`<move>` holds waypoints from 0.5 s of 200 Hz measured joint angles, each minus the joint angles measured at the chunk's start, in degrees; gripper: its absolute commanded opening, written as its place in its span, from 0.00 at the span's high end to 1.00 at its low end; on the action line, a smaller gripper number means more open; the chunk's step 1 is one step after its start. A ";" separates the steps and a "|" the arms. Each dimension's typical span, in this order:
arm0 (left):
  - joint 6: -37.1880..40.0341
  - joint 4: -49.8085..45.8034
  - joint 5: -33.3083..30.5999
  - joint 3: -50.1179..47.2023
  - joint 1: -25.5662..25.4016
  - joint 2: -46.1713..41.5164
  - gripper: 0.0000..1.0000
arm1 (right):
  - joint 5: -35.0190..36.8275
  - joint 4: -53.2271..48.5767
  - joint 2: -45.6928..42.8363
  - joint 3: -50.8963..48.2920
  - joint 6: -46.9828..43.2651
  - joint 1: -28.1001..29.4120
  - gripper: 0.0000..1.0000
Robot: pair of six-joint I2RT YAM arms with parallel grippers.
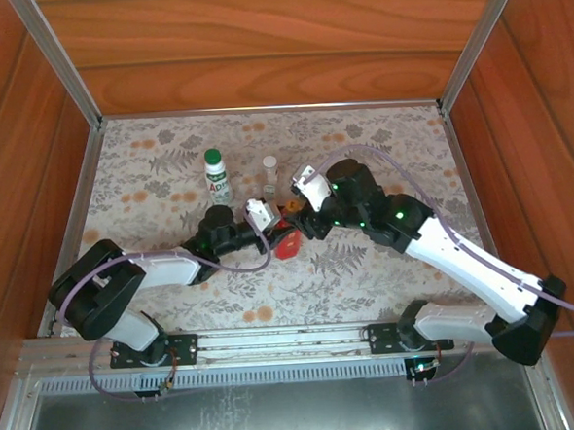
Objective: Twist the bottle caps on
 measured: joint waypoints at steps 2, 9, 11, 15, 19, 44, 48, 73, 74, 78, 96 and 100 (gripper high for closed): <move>0.28 0.02 0.22 -0.28 0.00 -0.24 0.48 | -0.57 0.00 -0.39 0.00 -0.98 0.00 0.30; 1.33 0.09 1.03 -0.94 0.00 -0.87 0.48 | -2.29 -0.28 -1.40 0.04 -4.28 0.00 0.29; 1.86 0.09 1.40 -1.22 0.00 -1.18 0.48 | -2.82 -0.57 -1.64 0.15 -5.42 0.00 0.29; 2.54 0.07 1.90 -1.60 0.00 -1.57 0.48 | -3.69 -1.46 -1.86 0.50 -7.30 0.00 0.29; 3.37 0.09 2.62 -2.01 0.00 -1.99 0.48 | -4.52 -2.29 -1.92 0.90 -9.46 0.00 0.29; 8.28 -0.22 6.34 -3.85 0.02 -4.02 0.48 | -8.48 -11.06 1.29 6.19 -23.06 0.00 0.32; 9.09 -0.39 6.82 -4.00 0.02 -4.26 0.48 | -8.79 -12.63 2.25 7.32 -24.98 0.00 0.32; 12.48 -0.92 9.20 -4.50 0.09 -4.96 0.48 | -9.66 -21.35 9.31 14.69 -34.71 0.00 0.37; 12.52 -0.92 9.25 -4.52 0.09 -4.98 0.48 | -9.66 -21.62 9.51 14.91 -34.88 0.00 0.37; 12.87 -0.96 9.49 -4.52 0.11 -4.98 0.48 | -9.64 -22.67 10.54 15.93 -35.87 0.00 0.38; 14.03 -1.01 10.43 -4.59 0.11 -4.98 0.48 | -9.03 -27.41 15.34 20.57 -39.69 0.07 0.43; 14.21 -1.01 10.56 -4.59 0.13 -4.98 0.48 | -8.79 -28.37 16.44 21.51 -40.61 0.09 0.44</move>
